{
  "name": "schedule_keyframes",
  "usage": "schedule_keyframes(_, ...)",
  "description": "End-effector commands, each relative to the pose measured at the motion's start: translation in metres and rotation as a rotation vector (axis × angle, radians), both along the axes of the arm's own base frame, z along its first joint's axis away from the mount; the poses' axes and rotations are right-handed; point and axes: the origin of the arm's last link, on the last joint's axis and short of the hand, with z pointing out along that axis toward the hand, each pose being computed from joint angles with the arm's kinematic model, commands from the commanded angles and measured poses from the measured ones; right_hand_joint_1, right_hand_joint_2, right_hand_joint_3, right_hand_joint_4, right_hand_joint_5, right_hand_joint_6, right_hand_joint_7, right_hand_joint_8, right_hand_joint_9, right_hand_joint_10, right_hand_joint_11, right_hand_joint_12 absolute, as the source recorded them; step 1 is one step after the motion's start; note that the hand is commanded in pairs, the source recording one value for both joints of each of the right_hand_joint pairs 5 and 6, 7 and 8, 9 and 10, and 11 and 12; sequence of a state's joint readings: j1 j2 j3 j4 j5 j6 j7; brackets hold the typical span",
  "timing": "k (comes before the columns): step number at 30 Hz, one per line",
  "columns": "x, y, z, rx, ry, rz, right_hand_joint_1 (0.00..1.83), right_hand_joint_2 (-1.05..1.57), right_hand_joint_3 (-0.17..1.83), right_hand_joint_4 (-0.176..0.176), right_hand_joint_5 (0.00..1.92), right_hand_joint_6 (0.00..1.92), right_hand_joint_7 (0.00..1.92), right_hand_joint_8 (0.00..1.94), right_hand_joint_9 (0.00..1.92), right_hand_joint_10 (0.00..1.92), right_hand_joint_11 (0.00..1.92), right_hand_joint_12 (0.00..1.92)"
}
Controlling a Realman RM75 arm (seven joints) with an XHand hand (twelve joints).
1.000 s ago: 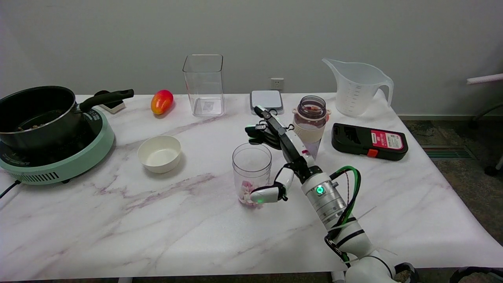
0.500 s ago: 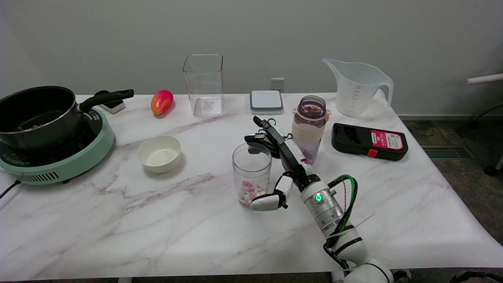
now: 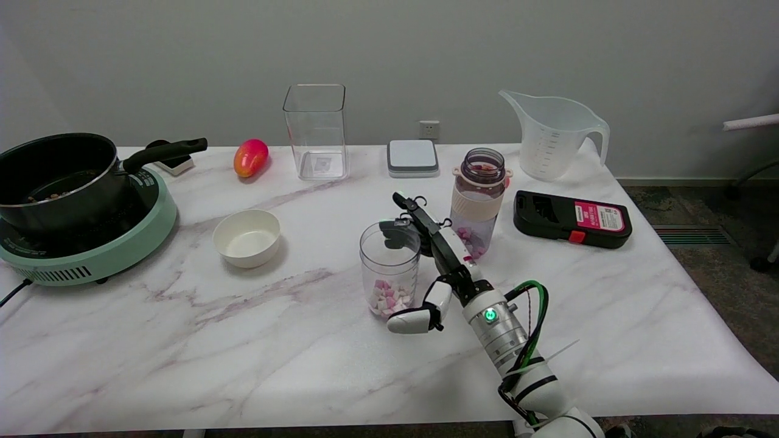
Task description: Pick up the measuring cup.
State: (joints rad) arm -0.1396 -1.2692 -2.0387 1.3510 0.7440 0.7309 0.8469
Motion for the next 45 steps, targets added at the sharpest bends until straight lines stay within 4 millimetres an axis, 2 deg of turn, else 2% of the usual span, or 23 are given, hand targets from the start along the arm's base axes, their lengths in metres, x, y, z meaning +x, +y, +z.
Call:
schedule_keyframes(1, -0.017, -0.002, -0.006, -0.013, -0.017, -0.046, 1.19, -0.67, 0.98, 0.000, 0.14, 0.14, 0.53, 0.53, 0.48, 0.48, 0.55, 0.55)
schedule_keyframes(2, -0.022, -0.003, -0.001, -0.026, -0.002, -0.060, 1.18, -0.68, 0.98, 0.000, 0.14, 0.14, 0.53, 0.53, 0.48, 0.48, 0.55, 0.55)
schedule_keyframes(4, -0.019, -0.003, -0.009, -0.015, -0.024, -0.050, 1.18, -0.70, 0.99, 0.000, 0.13, 0.13, 0.52, 0.52, 0.47, 0.47, 0.54, 0.54)
schedule_keyframes(15, -0.017, -0.007, -0.009, -0.014, -0.043, -0.044, 1.18, -0.69, 0.94, 0.000, 0.12, 0.12, 0.51, 0.51, 0.46, 0.46, 0.52, 0.52)
schedule_keyframes(20, -0.016, -0.008, -0.009, -0.015, -0.044, -0.038, 1.20, -0.61, 0.85, 0.000, 0.13, 0.13, 0.52, 0.52, 0.46, 0.46, 0.50, 0.50)
schedule_keyframes(25, -0.014, -0.009, -0.008, -0.022, -0.054, -0.033, 1.23, -0.54, 0.90, 0.000, 0.15, 0.15, 0.53, 0.53, 0.47, 0.47, 0.47, 0.47)
schedule_keyframes(35, -0.015, -0.010, -0.005, -0.023, -0.069, -0.034, 1.29, -0.29, 0.89, 0.000, 0.34, 0.34, 0.55, 0.55, 0.50, 0.50, 0.48, 0.48)
schedule_keyframes(39, -0.014, -0.010, -0.003, -0.028, -0.067, -0.032, 1.32, -0.09, 0.84, 0.000, 0.42, 0.42, 0.65, 0.65, 0.52, 0.52, 0.53, 0.53)
schedule_keyframes(45, -0.013, -0.012, 0.001, -0.036, -0.066, -0.028, 1.37, 0.19, 0.72, 0.000, 0.52, 0.52, 0.81, 0.81, 0.79, 0.79, 0.56, 0.56)
